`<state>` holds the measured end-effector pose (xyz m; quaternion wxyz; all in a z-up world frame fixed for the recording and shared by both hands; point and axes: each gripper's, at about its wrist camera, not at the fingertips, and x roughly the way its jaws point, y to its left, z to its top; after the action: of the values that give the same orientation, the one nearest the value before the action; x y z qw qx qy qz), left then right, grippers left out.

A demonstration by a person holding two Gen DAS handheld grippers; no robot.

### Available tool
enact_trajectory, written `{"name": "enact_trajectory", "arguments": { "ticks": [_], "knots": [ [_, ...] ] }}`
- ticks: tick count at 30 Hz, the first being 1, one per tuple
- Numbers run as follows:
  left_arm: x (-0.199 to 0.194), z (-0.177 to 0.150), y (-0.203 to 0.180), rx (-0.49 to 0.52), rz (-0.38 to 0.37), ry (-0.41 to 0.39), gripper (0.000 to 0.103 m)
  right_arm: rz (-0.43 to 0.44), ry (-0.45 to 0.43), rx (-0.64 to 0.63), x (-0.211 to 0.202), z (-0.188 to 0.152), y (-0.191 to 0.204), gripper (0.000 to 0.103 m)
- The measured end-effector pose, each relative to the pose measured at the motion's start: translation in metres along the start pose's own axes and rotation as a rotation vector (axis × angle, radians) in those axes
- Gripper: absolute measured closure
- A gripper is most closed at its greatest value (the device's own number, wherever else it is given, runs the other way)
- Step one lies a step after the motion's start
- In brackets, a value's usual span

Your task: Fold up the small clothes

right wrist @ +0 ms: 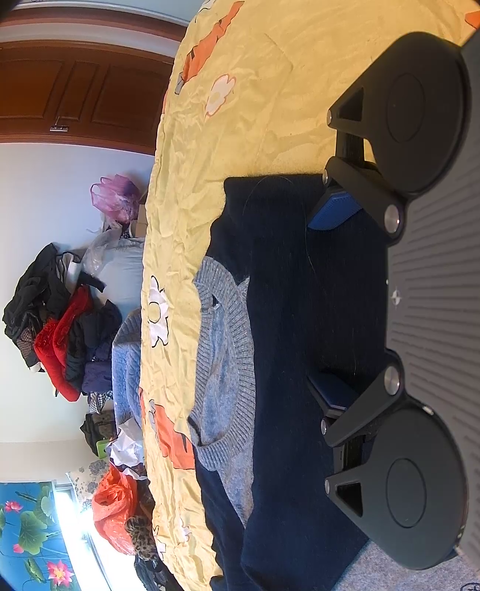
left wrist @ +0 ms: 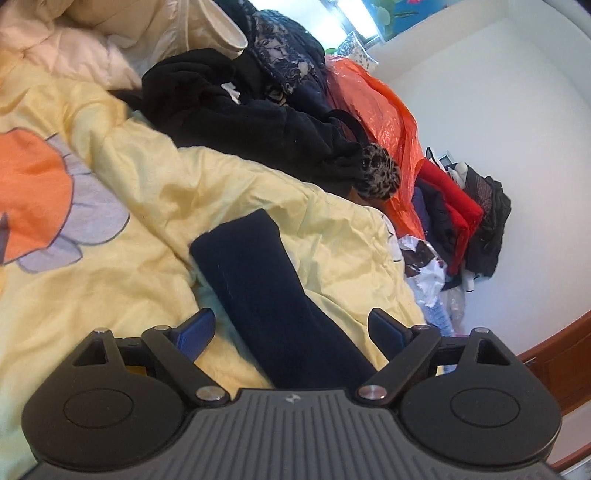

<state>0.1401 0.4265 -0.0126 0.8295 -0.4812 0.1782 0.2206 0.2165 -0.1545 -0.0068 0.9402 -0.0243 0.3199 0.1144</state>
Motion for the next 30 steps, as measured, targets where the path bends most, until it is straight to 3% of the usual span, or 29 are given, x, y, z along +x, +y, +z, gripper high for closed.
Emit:
{"name": "enact_trajectory", "arguments": {
  "ticks": [1,3,4,7,11,14,16,20,22,24,27,30],
  "knots": [
    [0.004,0.0,-0.001,0.014,0.008,-0.004,0.035,0.001,0.0,0.0,0.0,0.0,0.0,0.017],
    [0.013,-0.002,-0.002,0.035,0.04,0.018,0.084,0.004,0.001,0.0,0.0,0.0,0.0,0.016],
    [0.017,-0.003,-0.003,0.056,0.076,0.022,0.093,0.005,0.002,-0.002,0.0,0.0,0.0,0.015],
    [0.024,-0.009,-0.008,0.13,0.17,0.018,0.096,0.006,0.003,-0.003,0.001,0.001,0.001,0.015],
    [0.002,-0.02,-0.041,0.258,0.165,-0.076,0.1,0.006,0.004,-0.003,0.001,0.001,0.001,0.014],
    [-0.027,-0.044,-0.096,0.394,0.043,-0.13,0.1,0.008,0.004,-0.003,0.001,0.001,0.0,0.014],
    [-0.047,-0.077,-0.141,0.526,-0.055,-0.149,0.1,0.009,0.004,-0.002,0.001,0.001,0.0,0.014],
    [-0.081,-0.193,-0.223,0.92,-0.257,-0.172,0.1,0.013,0.002,0.002,0.001,0.001,0.0,0.014],
    [-0.089,-0.269,-0.245,1.134,-0.344,-0.13,0.1,0.016,0.001,0.007,0.0,0.001,0.0,0.014],
    [-0.091,-0.33,-0.251,1.257,-0.398,-0.036,0.099,0.02,0.0,0.011,0.0,0.001,-0.001,0.014],
    [-0.086,-0.386,-0.247,1.328,-0.402,0.113,0.099,0.028,-0.003,0.023,-0.001,0.001,-0.003,0.014],
    [-0.081,-0.406,-0.236,1.351,-0.357,0.204,0.099,0.041,-0.008,0.038,-0.002,0.0,-0.006,0.014]
  ]
}}
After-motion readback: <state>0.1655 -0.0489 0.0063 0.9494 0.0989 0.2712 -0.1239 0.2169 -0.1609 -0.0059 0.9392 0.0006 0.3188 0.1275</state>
